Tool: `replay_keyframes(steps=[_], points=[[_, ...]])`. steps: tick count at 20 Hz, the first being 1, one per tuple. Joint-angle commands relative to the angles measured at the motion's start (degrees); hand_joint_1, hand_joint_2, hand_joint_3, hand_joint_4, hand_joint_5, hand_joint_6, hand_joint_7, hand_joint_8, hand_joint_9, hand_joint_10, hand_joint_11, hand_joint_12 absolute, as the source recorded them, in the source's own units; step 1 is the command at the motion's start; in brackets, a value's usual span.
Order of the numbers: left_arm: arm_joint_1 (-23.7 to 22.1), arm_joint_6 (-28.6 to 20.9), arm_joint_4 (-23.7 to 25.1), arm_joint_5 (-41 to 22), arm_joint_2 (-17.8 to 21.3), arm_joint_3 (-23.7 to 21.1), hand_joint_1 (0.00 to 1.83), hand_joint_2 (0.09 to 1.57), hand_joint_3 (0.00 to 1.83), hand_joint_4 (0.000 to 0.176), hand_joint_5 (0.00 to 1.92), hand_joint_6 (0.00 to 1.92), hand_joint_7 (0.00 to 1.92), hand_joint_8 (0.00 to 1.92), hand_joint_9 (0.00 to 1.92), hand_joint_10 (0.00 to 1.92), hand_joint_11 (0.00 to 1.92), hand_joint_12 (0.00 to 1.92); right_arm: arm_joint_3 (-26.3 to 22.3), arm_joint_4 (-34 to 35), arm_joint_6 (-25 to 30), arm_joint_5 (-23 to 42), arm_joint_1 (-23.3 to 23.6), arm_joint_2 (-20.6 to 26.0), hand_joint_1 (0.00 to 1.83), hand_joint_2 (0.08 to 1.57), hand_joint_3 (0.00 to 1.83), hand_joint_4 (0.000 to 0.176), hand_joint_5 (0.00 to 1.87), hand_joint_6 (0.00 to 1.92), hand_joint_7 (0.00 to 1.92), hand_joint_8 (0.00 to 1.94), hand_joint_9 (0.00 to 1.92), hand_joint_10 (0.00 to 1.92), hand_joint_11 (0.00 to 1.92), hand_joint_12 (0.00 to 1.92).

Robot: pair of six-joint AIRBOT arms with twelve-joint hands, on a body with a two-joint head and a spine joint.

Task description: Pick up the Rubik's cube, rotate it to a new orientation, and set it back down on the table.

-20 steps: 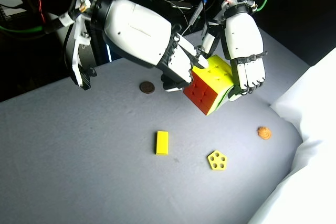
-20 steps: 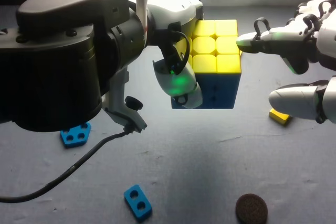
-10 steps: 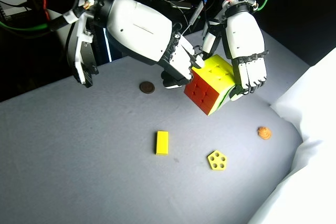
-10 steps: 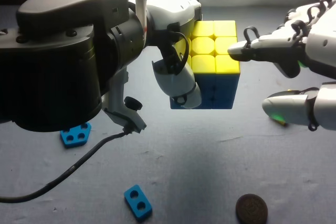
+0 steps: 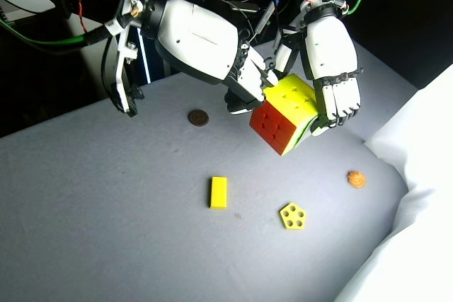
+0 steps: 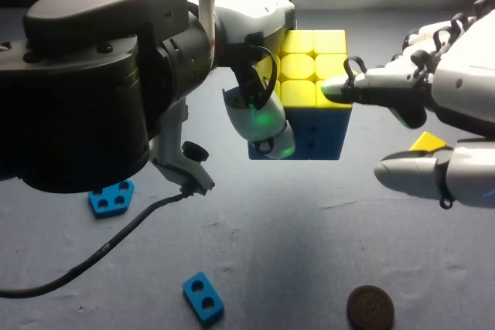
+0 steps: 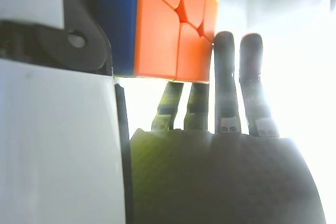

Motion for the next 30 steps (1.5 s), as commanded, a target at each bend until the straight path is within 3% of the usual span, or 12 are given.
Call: replay_keyframes(steps=[1, 8, 12, 14, 19, 23, 26, 30], points=[[-0.89, -0.39, 4.46, 1.06, 0.49, 0.17, 1.16, 1.07, 0.00, 0.000, 0.13, 1.52, 0.05, 1.62, 0.05, 1.66, 0.00, 1.74, 0.15, -0.29, -0.04, 6.53, 0.44, 0.15, 0.13, 1.34, 0.00, 0.000, 0.25, 0.01, 0.49, 1.68, 0.45, 1.92, 0.34, 1.92], [-0.99, -0.39, 4.58, 0.97, 0.47, 0.30, 1.13, 1.04, 0.00, 0.000, 0.20, 1.42, 0.09, 1.58, 0.09, 1.62, 0.02, 1.71, 0.82, -0.27, -0.06, 7.37, -0.34, -0.45, 0.11, 1.35, 0.00, 0.000, 0.22, 0.00, 0.47, 1.72, 0.45, 1.92, 0.33, 1.92], [-1.05, -0.39, 4.58, 0.95, 0.47, 0.34, 1.12, 1.10, 0.02, 0.000, 0.09, 1.55, 0.04, 1.63, 0.07, 1.64, 0.02, 1.72, 1.41, -0.27, -0.25, 7.69, -1.09, -1.23, 0.17, 1.33, 0.00, 0.000, 0.27, 0.02, 0.50, 1.68, 0.47, 1.92, 0.36, 1.92], [-1.12, -0.39, 4.58, 0.93, 0.47, 0.35, 1.13, 1.07, 0.00, 0.000, 0.13, 1.51, 0.05, 1.64, 0.08, 1.66, 0.02, 1.74, 1.52, -0.27, -0.25, 7.73, -1.25, -1.60, 0.20, 1.33, 0.00, 0.000, 0.31, 0.02, 0.48, 1.74, 0.48, 1.92, 0.37, 1.92], [-1.21, -0.39, 4.58, 0.85, 0.47, 0.35, 1.14, 1.09, 0.00, 0.000, 0.08, 1.57, 0.02, 1.67, 0.05, 1.70, 0.00, 1.77, 1.56, -0.27, -0.52, 7.72, -2.33, -1.98, 0.17, 1.33, 0.00, 0.000, 0.24, 0.00, 0.45, 1.81, 0.49, 1.92, 0.37, 1.92], [-1.21, -0.39, 4.58, 0.74, 0.47, 0.37, 1.12, 1.09, 0.00, 0.000, 0.07, 1.58, 0.03, 1.64, 0.06, 1.68, 0.03, 1.75, 2.11, -0.27, -0.82, 7.72, -3.09, -2.97, 0.11, 1.34, 0.00, 0.000, 0.15, 0.00, 0.46, 1.74, 0.45, 1.92, 0.33, 1.92], [-1.30, -0.38, 4.58, 0.72, 0.47, 0.44, 1.13, 1.17, 0.03, 0.000, 0.06, 1.53, 0.01, 1.64, 0.05, 1.66, 0.00, 1.74, 3.04, -0.26, -1.65, 8.03, -4.30, -4.74, 0.17, 1.33, 0.00, 0.000, 0.24, 0.02, 0.47, 1.68, 0.45, 1.92, 0.34, 1.92], [-1.46, -0.38, 4.58, 0.66, 0.48, 0.51, 1.10, 1.15, 0.00, 0.000, 0.08, 1.53, 0.04, 1.60, 0.08, 1.63, 0.02, 1.72, 3.71, -0.26, -2.61, 8.23, -5.72, -6.21, 0.11, 1.34, 0.00, 0.000, 0.17, 0.00, 0.47, 1.68, 0.45, 1.92, 0.34, 1.92]])
